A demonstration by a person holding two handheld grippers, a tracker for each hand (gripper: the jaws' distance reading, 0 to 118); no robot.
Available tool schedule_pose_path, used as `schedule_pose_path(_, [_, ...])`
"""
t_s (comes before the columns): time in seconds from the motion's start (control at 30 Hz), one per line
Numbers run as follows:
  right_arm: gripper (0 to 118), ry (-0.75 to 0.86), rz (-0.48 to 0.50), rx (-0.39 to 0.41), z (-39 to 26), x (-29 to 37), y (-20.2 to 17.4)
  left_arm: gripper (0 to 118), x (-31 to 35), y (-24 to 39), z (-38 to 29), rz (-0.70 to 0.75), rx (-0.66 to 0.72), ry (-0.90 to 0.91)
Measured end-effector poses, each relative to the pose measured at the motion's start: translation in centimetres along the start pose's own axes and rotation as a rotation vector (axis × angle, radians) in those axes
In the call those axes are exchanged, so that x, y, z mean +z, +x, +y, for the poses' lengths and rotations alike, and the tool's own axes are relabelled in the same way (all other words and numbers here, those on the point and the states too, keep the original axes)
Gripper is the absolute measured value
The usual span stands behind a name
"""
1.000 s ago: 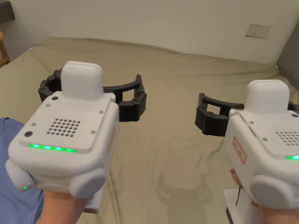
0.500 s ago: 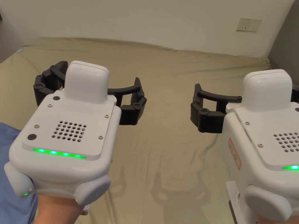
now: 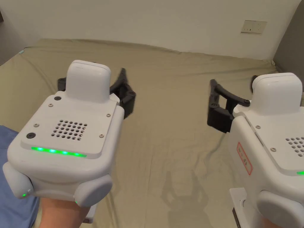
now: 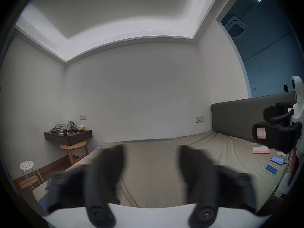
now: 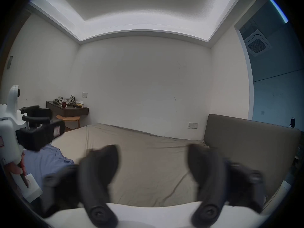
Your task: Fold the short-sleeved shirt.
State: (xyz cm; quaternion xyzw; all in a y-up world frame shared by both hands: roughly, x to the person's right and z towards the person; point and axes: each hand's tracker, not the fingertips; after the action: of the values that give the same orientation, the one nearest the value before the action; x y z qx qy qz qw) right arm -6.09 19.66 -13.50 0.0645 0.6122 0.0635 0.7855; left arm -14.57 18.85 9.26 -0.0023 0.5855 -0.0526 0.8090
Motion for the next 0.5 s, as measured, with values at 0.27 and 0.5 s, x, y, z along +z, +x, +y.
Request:
schedule_pose_path(0.27, [0,-0.036,0.011,-0.014,-0.52,-0.33,0.31,0,-0.6,-0.22,-0.67,-0.024,0.011,-0.038])
schedule_pose_path(0.5, [0,-0.047,0.026,-0.013,-0.74,-0.91,-0.16,0,-0.5,-0.52,-0.81,-0.018,-0.001,-0.036])
